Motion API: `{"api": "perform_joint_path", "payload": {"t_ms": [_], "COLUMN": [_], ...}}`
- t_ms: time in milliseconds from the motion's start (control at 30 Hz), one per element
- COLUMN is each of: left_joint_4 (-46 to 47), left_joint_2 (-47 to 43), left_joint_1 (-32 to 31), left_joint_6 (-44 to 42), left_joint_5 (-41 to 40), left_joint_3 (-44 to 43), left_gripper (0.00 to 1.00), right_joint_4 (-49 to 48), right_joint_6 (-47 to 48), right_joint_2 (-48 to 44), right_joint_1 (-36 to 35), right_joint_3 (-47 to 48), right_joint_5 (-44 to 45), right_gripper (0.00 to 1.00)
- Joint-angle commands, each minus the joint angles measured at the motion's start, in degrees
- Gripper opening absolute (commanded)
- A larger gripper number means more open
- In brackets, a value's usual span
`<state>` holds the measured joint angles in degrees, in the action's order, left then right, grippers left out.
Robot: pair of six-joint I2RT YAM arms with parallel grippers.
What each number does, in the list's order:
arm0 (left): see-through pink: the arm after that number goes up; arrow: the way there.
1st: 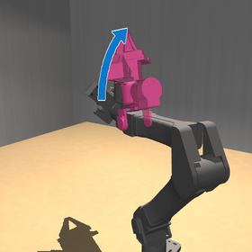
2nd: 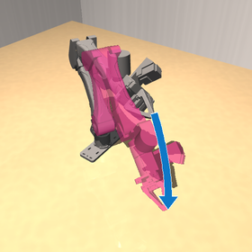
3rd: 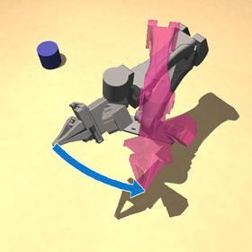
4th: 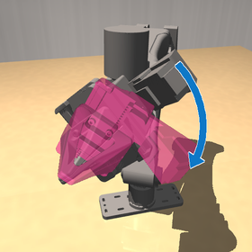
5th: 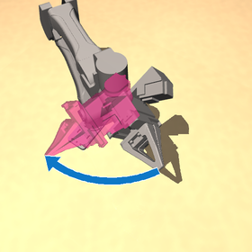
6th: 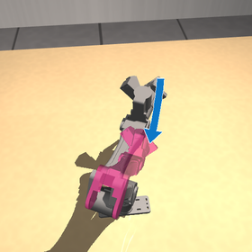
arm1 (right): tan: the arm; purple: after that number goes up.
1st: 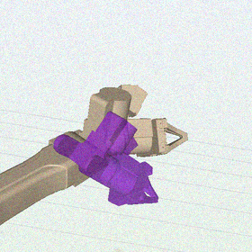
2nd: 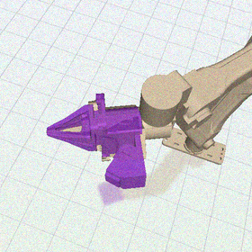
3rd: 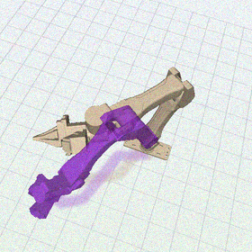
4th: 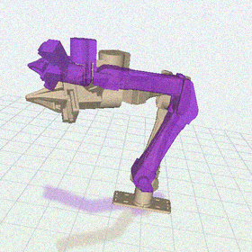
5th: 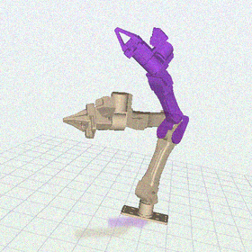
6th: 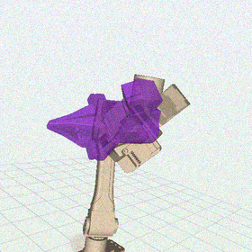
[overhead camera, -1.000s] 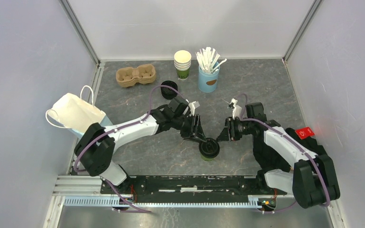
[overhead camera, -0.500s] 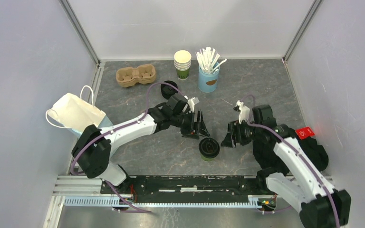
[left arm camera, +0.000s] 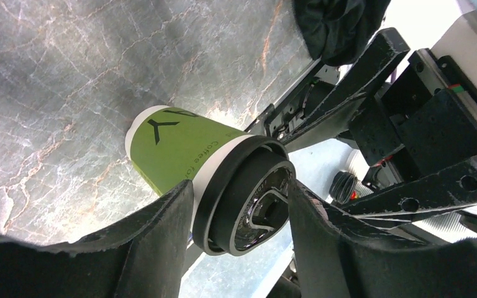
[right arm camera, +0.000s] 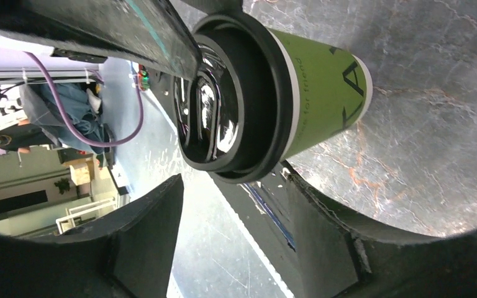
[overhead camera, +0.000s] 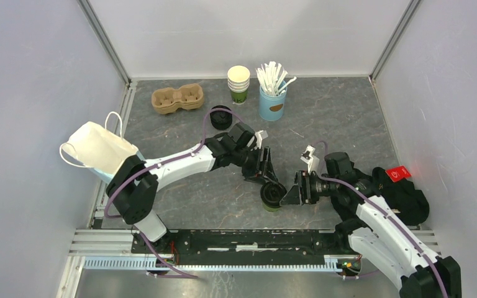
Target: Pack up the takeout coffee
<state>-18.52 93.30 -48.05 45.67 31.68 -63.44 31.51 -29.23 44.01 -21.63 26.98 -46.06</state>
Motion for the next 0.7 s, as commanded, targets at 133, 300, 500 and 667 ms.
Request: {"api": "perform_joint_path", "payload": {"t_ms": [133,300,500,667], "left_joint_4": [-1.9,-1.9,-0.8,0.6], "left_joint_2": [-3.0,-6.2,-11.5,-14.4], "left_joint_1": [-0.4,-0.4,-0.4,-0.4], "left_joint_6": [-2.0,-1.1,2.0,4.1], "left_joint_5": [-2.5,-5.1,-10.7,-12.6], "left_joint_3": [0.6,3.9,8.9,12.1], "left_gripper": [0.58,0.53,0.5,0.49], "right_joint_4": [-13.1,-10.4,-12.3,-14.1], "right_joint_6": [-6.2,0.1,5.6,7.3], "right_joint_2": [1.8,5.5,10.9,15.4], "right_joint_1": [-1.7,-1.6,-1.7,-1.6], "right_joint_3": [-1.8,0.8,3.3,5.7], "right_joint_5": [0.5,6.8,9.0,7.6], "right_gripper": [0.57,0.53,0.53,0.54]}}
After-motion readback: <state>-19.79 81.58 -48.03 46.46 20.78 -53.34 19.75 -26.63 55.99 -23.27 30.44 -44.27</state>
